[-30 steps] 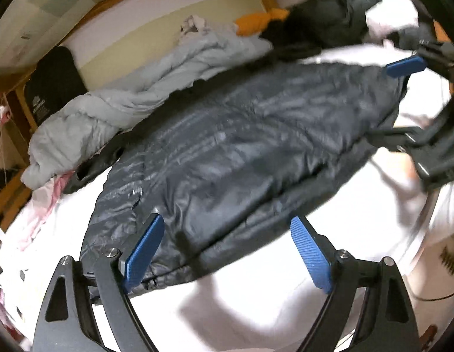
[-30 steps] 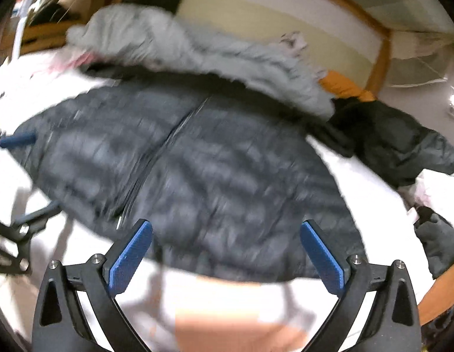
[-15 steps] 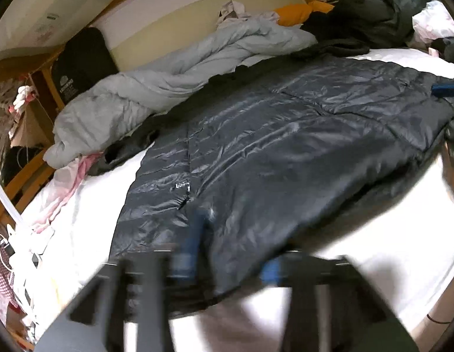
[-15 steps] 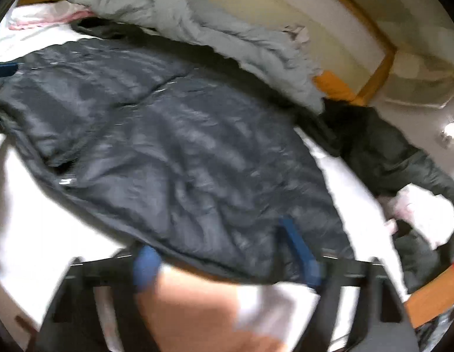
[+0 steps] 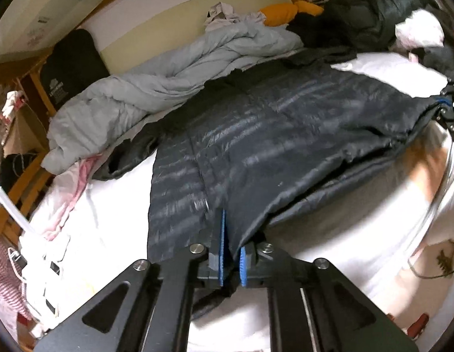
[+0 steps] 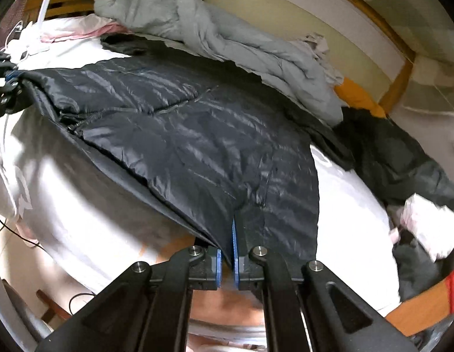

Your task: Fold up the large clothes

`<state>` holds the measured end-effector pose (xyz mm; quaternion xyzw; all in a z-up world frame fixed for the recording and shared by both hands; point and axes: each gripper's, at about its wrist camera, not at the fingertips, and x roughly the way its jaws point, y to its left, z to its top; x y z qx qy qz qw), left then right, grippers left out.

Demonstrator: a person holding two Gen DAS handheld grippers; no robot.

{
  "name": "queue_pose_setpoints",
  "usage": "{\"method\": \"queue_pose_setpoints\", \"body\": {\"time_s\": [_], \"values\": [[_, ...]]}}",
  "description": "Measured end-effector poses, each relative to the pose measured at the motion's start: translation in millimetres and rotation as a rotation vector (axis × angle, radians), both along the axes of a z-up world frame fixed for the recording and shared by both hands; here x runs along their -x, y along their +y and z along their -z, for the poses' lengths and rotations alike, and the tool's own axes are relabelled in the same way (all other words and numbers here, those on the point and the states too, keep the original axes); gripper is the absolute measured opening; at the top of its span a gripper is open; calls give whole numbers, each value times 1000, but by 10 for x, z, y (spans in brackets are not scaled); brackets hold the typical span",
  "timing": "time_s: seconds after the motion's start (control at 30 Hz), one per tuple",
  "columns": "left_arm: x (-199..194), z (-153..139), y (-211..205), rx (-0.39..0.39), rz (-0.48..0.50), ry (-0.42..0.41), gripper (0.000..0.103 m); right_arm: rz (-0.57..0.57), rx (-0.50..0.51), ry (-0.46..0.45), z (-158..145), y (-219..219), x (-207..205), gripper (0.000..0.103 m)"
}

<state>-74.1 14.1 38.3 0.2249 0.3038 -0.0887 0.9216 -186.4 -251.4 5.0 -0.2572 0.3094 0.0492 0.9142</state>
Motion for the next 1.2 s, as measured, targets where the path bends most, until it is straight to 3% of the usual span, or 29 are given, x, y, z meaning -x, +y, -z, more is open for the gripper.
{"method": "queue_pose_setpoints", "body": {"time_s": [0.07, 0.13, 0.27, 0.33, 0.43, 0.57, 0.67, 0.73, 0.8, 0.93, 1.17, 1.2], "values": [[-178, -79, -13, -6, -5, -24, 20, 14, -9, -17, -119, -14, -186, 6], [-394, -149, -14, -24, -11, -42, 43, 35, -17, -38, -250, -49, -401, 6], [-904, -197, 67, -23, -24, -8, 52, 40, -17, -33, -428, -137, -966, 7], [-1175, -170, 159, 1, -41, 26, 64, 41, -14, -27, -427, -138, -1191, 14], [-1529, -77, 294, 52, -69, 75, 75, 57, -19, -8, -346, -176, -1546, 27], [-1816, 71, 450, 93, -106, 91, 79, 107, -37, -1, -139, -313, -1929, 49], [-1898, 103, 516, 113, -131, 103, 79, 168, -93, 51, -68, -501, -2085, 54], [-1847, 63, 566, 136, -131, 89, 86, 192, -174, 51, -137, -700, -2086, 59], [-1750, 9, 623, 159, -127, 72, 92, 222, -239, 25, -220, -888, -2040, 78], [-1581, -44, 780, 235, -127, 93, 94, 253, -369, 15, -311, -1267, -1867, 82], [-1367, 145, 990, 368, -120, 205, 93, 308, -490, 90, -52, -1675, -1696, 83], [-1368, 183, 1001, 386, -114, 225, 80, 305, -511, 105, -13, -1701, -1693, 83]]}}
